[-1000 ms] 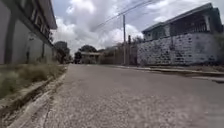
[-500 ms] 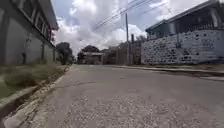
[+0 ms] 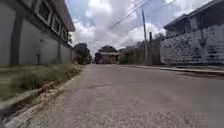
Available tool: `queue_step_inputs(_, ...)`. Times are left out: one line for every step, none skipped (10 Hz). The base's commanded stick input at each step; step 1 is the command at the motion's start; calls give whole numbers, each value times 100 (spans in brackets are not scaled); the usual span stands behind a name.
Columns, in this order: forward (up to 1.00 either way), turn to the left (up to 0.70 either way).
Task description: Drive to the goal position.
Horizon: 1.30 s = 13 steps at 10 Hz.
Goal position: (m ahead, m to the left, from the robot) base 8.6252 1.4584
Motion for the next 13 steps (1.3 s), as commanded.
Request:
queue_step_inputs(100, 20)
queue_step_inputs(100, 35)
queue_step_inputs(100, 18)
queue_step_inputs(100, 0)
queue_step_inputs(100, 0)
queue_step_inputs(100, 0)
queue_step_inputs(100, 0)
queue_step_inputs(100, 0)
queue_step_inputs(100, 0)
queue_step_inputs(100, 0)
queue_step_inputs(100, 0)
queue_step_inputs(100, 0)
queue_step_inputs(100, 0)
